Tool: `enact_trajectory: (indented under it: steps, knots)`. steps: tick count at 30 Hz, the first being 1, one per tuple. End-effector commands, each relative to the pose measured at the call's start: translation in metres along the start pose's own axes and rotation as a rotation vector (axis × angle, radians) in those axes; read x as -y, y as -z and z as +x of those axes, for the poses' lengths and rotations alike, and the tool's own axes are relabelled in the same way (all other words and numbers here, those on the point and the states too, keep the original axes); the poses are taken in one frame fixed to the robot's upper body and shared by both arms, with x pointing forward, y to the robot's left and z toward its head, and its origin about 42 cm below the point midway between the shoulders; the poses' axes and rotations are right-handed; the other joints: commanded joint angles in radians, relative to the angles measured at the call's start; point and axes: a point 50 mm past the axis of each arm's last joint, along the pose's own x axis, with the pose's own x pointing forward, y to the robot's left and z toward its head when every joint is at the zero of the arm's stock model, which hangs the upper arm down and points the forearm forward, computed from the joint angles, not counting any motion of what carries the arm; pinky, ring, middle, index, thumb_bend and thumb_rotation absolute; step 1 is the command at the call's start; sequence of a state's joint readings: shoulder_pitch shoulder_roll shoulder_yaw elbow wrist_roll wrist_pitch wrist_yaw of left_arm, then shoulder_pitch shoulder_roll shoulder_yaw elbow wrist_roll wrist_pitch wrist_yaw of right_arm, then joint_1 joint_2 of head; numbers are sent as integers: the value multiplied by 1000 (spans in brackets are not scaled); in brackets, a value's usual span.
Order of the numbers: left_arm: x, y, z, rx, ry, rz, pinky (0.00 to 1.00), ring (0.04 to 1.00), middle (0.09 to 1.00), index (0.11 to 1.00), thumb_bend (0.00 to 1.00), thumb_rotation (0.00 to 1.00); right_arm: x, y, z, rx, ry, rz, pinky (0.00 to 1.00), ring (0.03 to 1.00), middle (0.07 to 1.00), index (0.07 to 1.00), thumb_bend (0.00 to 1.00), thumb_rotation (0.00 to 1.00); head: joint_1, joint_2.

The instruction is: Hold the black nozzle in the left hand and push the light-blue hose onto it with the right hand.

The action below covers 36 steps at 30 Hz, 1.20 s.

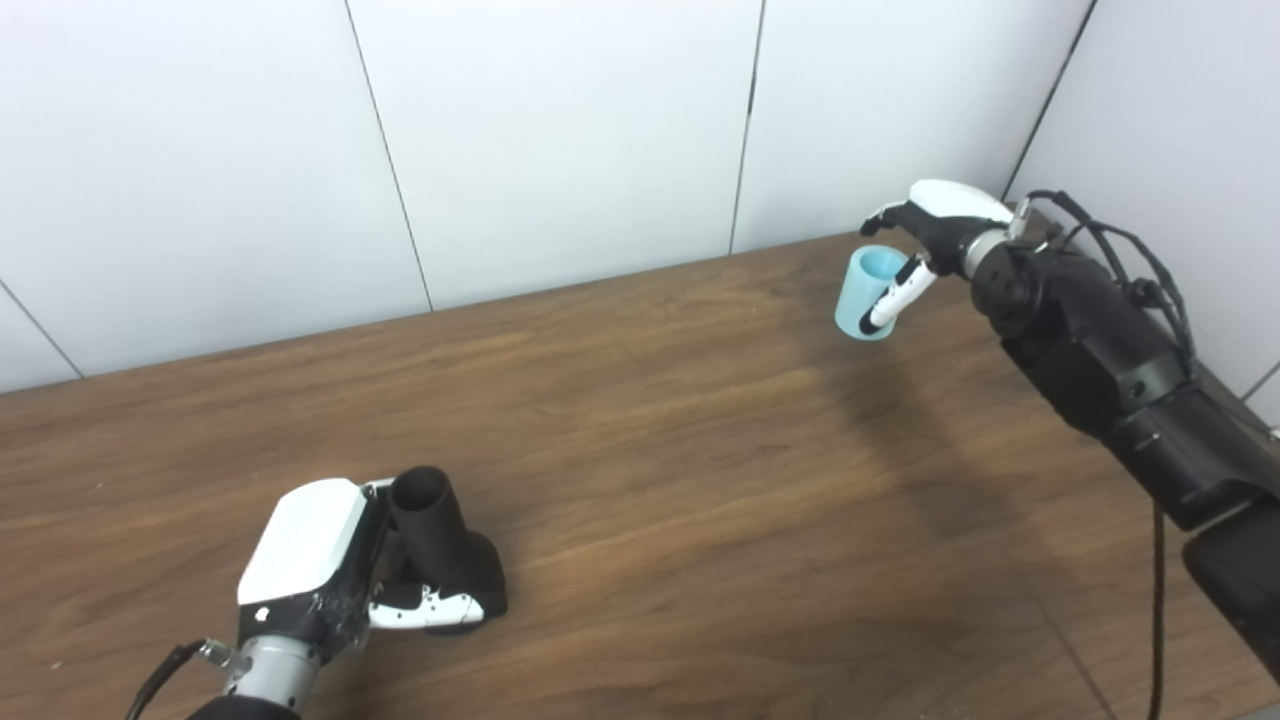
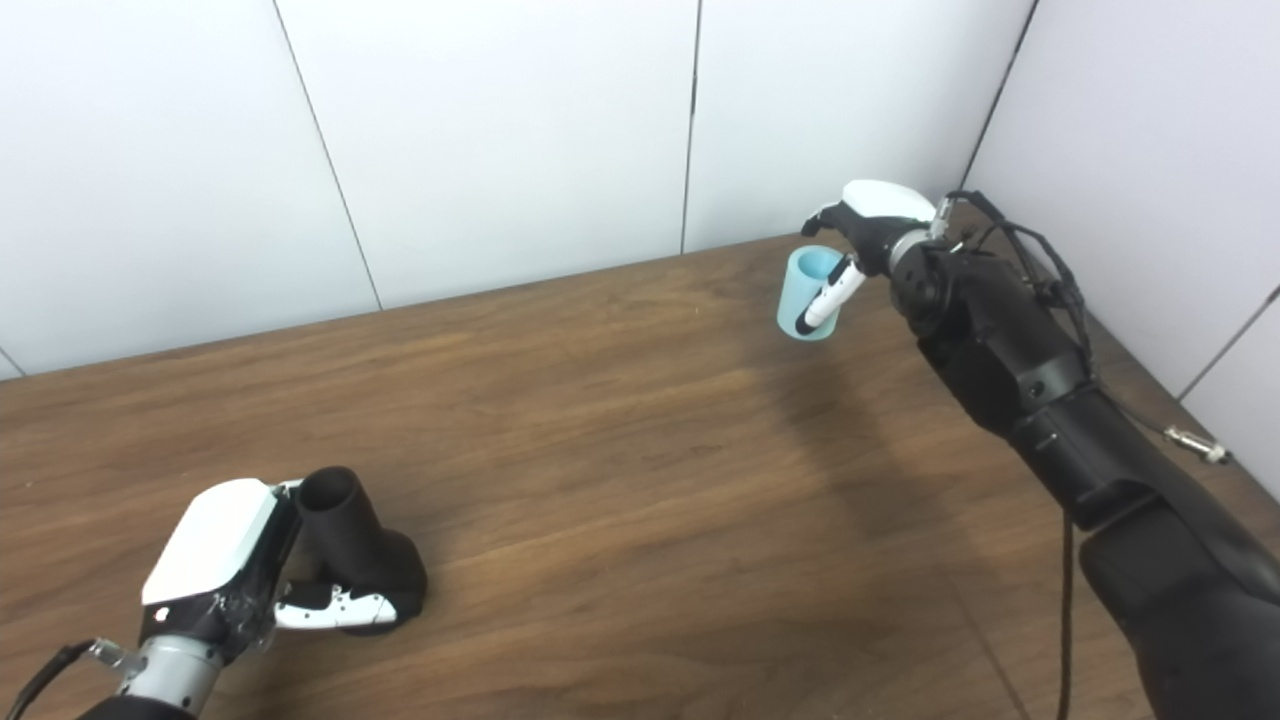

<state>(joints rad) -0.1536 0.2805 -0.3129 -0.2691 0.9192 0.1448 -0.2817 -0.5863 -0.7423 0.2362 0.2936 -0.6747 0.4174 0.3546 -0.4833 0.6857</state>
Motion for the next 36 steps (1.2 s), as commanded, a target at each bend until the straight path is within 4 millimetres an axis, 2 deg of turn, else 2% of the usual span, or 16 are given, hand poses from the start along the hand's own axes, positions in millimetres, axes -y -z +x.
enact_trajectory:
  steps: [1,10,17,24,29,35,36]
  knots:
    - [-7,-2,-3,3,-12,31,759,624,478,491,525,0,32,-4,1,33,98,-16,933,969,863,820,992,222,1,3]
    - [-7,1,-4,-3,-11,31,763,633,486,485,525,0,26,-3,0,23,112,-50,928,947,812,810,951,201,7,-4]
    - [-5,-2,-3,2,-4,49,748,633,489,484,525,0,27,-3,3,45,110,-94,893,867,707,782,897,170,8,-7]
    - [-7,-2,-3,6,4,53,753,633,492,482,525,0,26,-4,3,47,94,-106,853,822,707,758,879,151,7,-5]
    - [-7,-4,-3,5,7,53,756,631,486,486,525,0,23,0,6,54,99,-111,802,776,682,700,903,131,3,-4]
    - [-6,-6,-3,3,23,54,768,641,482,489,525,0,25,3,5,70,114,-100,827,737,658,684,896,114,5,1]
    - [-5,-6,-4,2,29,57,774,644,486,487,525,0,25,4,6,80,122,-104,802,696,634,671,890,105,5,2]
